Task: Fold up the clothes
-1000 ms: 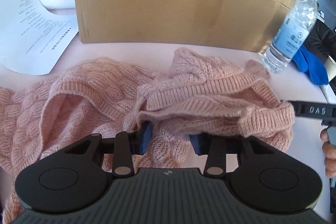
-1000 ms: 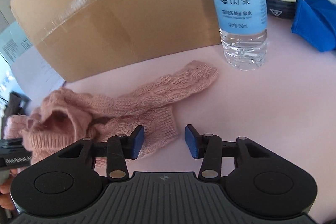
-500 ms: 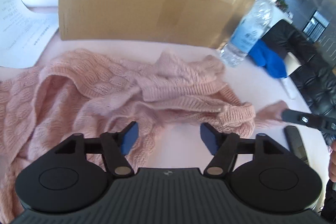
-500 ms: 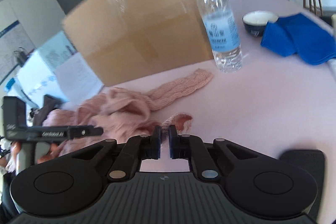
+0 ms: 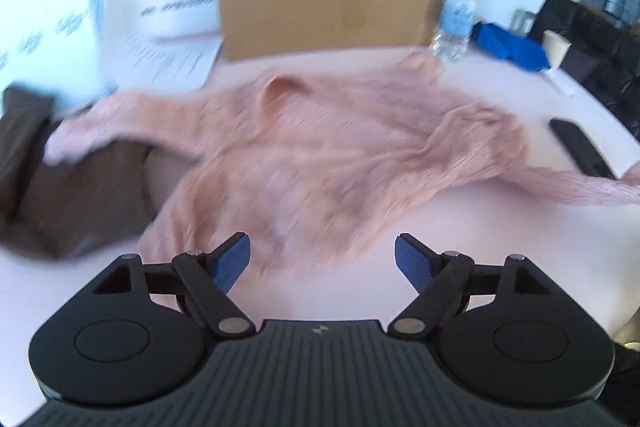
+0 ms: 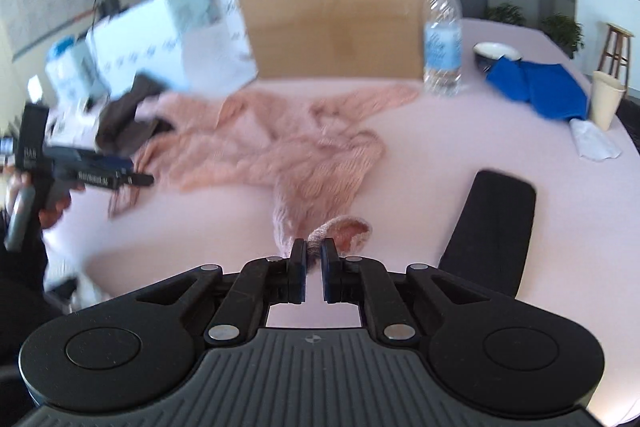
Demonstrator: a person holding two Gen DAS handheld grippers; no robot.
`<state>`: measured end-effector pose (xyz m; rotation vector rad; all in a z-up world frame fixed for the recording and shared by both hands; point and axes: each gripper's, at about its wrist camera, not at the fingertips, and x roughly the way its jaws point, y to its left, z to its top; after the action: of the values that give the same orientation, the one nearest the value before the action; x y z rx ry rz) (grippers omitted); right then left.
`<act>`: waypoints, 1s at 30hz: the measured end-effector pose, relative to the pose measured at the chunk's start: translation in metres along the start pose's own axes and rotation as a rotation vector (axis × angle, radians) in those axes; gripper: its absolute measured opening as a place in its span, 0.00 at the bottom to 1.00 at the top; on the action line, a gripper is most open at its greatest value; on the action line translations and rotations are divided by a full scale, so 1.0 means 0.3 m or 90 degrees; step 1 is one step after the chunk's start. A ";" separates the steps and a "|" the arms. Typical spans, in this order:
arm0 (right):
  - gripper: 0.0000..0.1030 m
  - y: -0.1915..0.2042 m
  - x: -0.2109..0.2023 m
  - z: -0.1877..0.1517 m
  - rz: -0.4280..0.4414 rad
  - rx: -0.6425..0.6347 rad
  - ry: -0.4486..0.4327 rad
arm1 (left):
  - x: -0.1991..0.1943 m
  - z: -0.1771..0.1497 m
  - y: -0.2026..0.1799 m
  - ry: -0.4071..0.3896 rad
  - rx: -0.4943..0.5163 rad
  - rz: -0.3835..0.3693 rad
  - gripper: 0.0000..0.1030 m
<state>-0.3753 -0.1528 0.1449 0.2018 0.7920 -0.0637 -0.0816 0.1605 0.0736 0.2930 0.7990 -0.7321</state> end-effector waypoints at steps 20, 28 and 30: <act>0.82 0.003 0.047 0.197 0.104 -0.073 -0.087 | 0.029 -0.130 0.138 -0.003 -0.124 0.101 0.78; 0.83 -0.103 0.305 0.289 0.004 -0.029 -0.164 | 0.011 -0.076 0.239 -0.016 -0.250 0.110 0.20; 0.83 -0.164 0.352 0.307 -0.006 0.019 -0.167 | -0.040 -0.075 0.304 -0.044 -0.298 0.133 0.18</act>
<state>-0.2433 -0.2177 0.1249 0.2137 0.5314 -0.1089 -0.0364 0.2431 0.0646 -0.0705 0.8351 -0.3425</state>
